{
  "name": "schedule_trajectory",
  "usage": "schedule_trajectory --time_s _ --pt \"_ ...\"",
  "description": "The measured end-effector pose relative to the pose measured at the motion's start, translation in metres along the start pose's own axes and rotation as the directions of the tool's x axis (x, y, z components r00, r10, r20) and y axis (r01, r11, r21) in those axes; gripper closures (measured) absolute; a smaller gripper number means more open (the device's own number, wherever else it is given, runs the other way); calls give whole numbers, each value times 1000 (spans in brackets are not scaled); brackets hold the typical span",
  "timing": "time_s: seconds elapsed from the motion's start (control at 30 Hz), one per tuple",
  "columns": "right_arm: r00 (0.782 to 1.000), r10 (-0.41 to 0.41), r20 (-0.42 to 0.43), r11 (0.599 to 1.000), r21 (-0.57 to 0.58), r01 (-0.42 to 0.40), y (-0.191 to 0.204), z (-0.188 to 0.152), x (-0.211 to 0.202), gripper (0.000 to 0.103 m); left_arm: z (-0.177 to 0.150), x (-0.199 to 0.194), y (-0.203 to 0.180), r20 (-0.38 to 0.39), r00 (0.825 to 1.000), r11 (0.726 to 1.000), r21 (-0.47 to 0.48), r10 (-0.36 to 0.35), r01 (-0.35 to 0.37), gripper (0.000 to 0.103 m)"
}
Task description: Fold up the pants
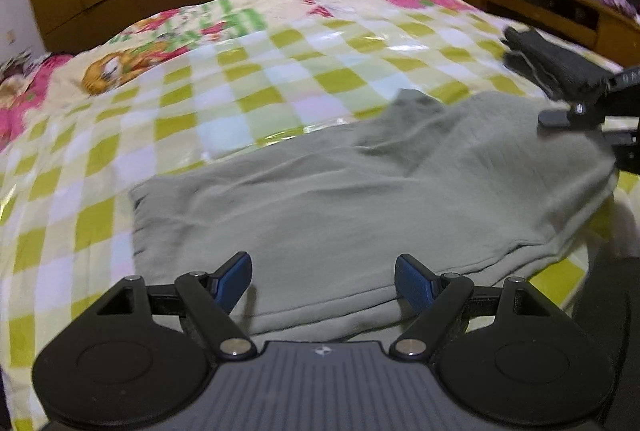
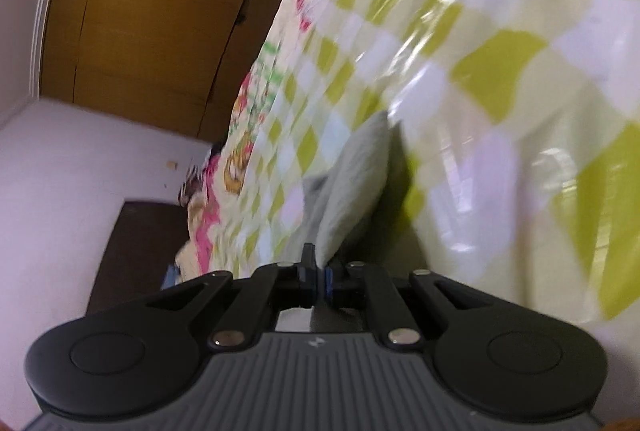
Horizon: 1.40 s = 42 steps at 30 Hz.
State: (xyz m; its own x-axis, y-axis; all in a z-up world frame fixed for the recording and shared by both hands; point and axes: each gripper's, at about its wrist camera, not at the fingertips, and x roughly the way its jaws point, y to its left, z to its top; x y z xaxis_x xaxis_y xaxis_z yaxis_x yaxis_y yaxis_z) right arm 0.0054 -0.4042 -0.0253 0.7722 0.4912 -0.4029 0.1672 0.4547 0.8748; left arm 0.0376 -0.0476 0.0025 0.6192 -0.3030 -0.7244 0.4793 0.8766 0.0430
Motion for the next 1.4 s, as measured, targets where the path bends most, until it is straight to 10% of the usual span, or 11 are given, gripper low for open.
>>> schedule_trajectory --time_s 0.2,0.57,0.93,1.17,1.4 --pt "992 -122 -14 988 -93 120 41 -10 10 96 -22 -11 23 61 998 997 -79 5 -1 11" --pt "988 -70 -138 954 -299 26 167 -47 92 97 -46 -21 62 95 995 989 -148 33 -18 11" --pt "900 -338 -275 778 -620 103 210 -138 206 96 -61 -22 105 88 994 932 -354 -57 85 11" --pt "864 -459 -208 526 -847 76 232 -177 218 92 -64 -19 102 62 996 941 -331 -61 78 11" --pt "874 -408 -264 600 -799 39 229 -178 219 81 -73 -47 108 95 995 944 -326 -13 44 11"
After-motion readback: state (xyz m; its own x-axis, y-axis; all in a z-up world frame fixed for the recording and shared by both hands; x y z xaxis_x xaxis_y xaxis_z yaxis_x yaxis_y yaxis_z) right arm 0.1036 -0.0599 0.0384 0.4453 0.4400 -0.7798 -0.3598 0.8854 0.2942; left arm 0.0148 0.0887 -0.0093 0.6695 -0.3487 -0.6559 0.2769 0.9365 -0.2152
